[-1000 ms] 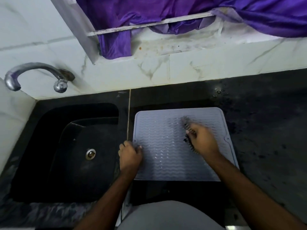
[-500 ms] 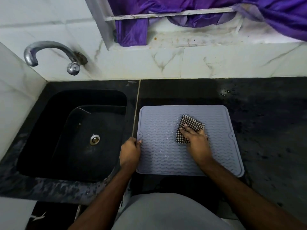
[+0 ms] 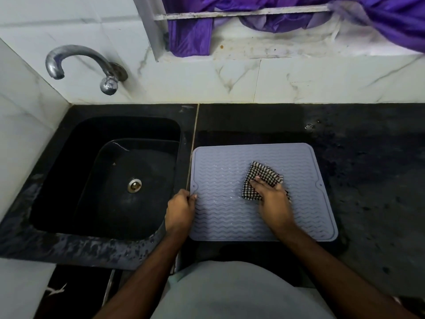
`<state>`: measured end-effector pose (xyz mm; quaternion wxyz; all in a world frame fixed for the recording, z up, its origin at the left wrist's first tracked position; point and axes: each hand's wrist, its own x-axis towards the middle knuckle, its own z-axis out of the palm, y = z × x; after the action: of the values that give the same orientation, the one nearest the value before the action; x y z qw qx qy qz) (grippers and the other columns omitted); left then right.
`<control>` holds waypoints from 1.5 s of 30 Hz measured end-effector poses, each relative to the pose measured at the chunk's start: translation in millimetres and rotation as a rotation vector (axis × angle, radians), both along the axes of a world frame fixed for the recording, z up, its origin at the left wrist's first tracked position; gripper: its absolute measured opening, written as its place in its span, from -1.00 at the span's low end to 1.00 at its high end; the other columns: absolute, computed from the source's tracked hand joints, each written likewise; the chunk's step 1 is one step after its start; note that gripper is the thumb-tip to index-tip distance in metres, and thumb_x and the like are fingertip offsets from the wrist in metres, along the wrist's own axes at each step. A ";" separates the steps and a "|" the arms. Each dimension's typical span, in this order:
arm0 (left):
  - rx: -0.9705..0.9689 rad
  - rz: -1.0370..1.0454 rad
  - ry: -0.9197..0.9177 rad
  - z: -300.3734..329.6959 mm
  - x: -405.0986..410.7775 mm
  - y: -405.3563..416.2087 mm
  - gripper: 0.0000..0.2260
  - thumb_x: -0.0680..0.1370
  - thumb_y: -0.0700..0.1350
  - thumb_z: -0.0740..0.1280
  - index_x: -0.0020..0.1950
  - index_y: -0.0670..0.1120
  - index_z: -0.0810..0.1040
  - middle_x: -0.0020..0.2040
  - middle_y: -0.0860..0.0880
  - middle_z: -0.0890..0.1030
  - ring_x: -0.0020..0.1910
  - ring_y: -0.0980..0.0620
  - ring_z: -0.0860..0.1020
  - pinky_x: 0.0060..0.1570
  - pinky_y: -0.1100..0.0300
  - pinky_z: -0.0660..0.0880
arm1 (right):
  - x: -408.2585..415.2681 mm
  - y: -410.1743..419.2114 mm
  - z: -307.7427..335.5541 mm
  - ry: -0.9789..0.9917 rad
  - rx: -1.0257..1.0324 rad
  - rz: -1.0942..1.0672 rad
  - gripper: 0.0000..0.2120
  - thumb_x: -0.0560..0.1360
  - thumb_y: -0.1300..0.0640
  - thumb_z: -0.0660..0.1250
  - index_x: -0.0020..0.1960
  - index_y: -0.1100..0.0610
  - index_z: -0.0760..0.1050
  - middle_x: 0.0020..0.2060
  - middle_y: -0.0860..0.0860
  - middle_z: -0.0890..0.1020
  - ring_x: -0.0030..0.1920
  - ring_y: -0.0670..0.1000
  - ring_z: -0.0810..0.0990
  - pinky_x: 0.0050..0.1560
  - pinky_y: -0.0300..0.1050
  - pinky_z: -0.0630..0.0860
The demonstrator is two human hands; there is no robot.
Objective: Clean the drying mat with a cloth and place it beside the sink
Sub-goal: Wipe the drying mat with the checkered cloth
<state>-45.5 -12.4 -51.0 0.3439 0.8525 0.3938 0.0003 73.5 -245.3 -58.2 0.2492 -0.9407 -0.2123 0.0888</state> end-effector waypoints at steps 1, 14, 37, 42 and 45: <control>-0.002 0.003 0.003 0.3 -0.4 0.7 -0.75 0.64 0.08 0.31 -0.02 -0.11 0.54 -0.04 -0.13 0.65 -0.03 -0.17 0.61 -0.03 -0.04 0.56 | 2.5 -0.1 2.0 0.055 0.043 -0.036 -0.35 0.48 0.41 0.31 0.47 -0.05 0.43 0.41 0.06 0.49 0.30 0.10 0.46 0.42 -0.05 0.38; 0.194 -0.434 -0.158 -0.6 35.7 -2.6 -0.67 0.63 -0.05 0.32 0.39 -0.11 0.51 0.36 -0.05 0.47 0.32 -0.06 0.43 0.32 -0.03 0.45 | 40.0 -16.9 55.1 0.054 0.496 -0.436 -0.72 0.64 0.07 0.26 0.31 0.11 0.53 0.14 -0.02 0.66 0.13 -0.03 0.60 0.16 -0.09 0.52; 0.332 -0.606 -0.204 -29.5 64.4 6.4 -0.42 0.66 0.14 0.15 0.55 -0.24 0.33 0.59 -0.17 0.28 0.60 -0.12 0.20 0.57 -0.10 0.17 | 130.3 -52.9 50.6 -0.159 0.478 -0.696 -0.52 0.56 0.32 0.21 0.44 0.05 0.46 0.34 0.03 0.58 0.35 -0.06 0.50 0.41 -0.17 0.37; 0.348 -0.609 -0.158 -35.4 65.9 9.1 -0.38 0.66 0.18 0.13 0.57 -0.22 0.32 0.61 -0.18 0.25 0.61 -0.13 0.19 0.58 -0.10 0.12 | 123.0 -26.2 11.0 0.024 0.040 -0.525 -0.35 0.52 0.44 0.13 0.59 0.22 0.15 0.53 0.20 0.31 0.51 0.16 0.28 0.56 0.11 0.13; 0.344 -0.595 -0.156 -40.3 66.6 10.7 -0.39 0.66 0.18 0.13 0.57 -0.20 0.32 0.62 -0.15 0.25 0.61 -0.10 0.19 0.59 -0.08 0.11 | 118.4 -4.6 -1.9 -0.007 -0.115 -0.502 -0.33 0.50 0.42 0.15 0.59 0.27 0.11 0.57 0.20 0.22 0.59 0.18 0.10 0.58 0.17 0.03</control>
<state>21.1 -1.7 -91.3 0.2090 0.9728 0.0949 0.0314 191.9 -249.9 -60.0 0.2090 -0.9768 0.0324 0.0330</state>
